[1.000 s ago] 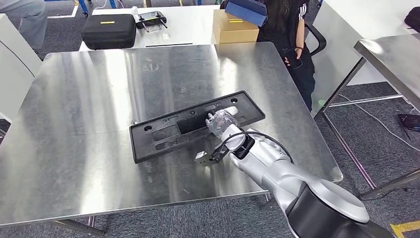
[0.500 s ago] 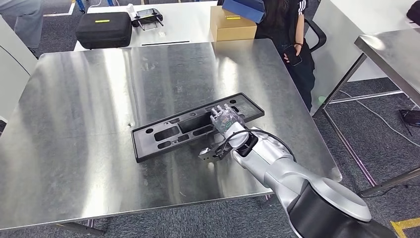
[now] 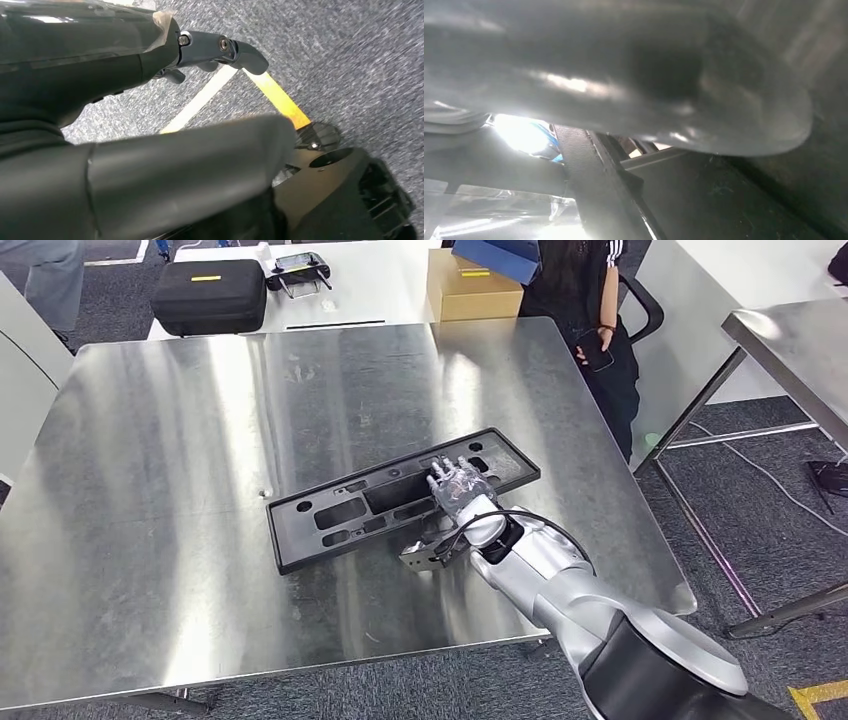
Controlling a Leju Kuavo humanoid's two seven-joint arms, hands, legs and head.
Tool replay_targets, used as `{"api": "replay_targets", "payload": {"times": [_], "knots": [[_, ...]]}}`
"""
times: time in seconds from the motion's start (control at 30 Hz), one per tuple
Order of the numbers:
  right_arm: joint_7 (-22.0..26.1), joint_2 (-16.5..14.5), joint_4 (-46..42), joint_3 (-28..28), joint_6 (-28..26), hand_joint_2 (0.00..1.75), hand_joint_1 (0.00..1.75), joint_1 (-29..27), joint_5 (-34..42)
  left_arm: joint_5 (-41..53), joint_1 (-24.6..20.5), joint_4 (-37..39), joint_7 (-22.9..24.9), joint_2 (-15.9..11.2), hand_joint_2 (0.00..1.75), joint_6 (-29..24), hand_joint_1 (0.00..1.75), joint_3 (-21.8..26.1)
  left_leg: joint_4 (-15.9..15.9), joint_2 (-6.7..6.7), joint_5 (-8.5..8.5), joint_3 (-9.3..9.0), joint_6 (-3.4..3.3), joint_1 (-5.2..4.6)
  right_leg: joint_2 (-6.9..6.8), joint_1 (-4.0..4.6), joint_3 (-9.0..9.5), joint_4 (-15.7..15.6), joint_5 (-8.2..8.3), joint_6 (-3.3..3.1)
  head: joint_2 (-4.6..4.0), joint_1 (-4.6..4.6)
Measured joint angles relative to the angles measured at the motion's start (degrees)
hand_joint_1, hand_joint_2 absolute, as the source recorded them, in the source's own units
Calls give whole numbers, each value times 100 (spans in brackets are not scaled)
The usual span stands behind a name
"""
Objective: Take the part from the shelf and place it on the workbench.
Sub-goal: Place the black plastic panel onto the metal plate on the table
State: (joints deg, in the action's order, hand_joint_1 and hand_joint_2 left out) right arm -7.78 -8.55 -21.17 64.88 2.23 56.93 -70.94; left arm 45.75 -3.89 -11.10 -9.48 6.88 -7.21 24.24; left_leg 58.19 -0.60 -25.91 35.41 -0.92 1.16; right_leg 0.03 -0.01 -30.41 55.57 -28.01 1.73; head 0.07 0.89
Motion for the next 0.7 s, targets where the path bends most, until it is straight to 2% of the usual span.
{"api": "replay_targets", "payload": {"times": [0.17,0.33,0.4,0.6,0.7], "knots": [[-49,-3,-8,-56,-154,0,0,5,107,-14,-1,0,-1,0,0,-20,0,0,0,7,1,-41,-2,-1,1,2,41,-11,-10,2,0,1],[-215,10,-537,-628,-1164,0,0,67,410,-83,-1,0,-7,3,0,-175,0,1,0,17,3,-70,-3,0,7,5,56,9,-9,2,0,2],[-250,64,-1099,-916,-1207,0,0,80,310,-85,0,0,-6,5,0,-212,0,1,0,16,3,-78,-2,1,8,6,59,13,-9,2,0,1],[-274,346,-3683,-1754,-561,0,0,-199,-26,-83,3,0,-8,22,0,-221,0,0,-2,15,3,-83,-2,6,8,7,60,15,-13,-2,0,1],[-210,517,-4869,-1982,-480,0,0,-436,-32,-77,-4,0,-46,31,0,-219,0,-7,-3,16,2,-84,-2,6,8,7,60,15,-13,-2,0,1]]}}
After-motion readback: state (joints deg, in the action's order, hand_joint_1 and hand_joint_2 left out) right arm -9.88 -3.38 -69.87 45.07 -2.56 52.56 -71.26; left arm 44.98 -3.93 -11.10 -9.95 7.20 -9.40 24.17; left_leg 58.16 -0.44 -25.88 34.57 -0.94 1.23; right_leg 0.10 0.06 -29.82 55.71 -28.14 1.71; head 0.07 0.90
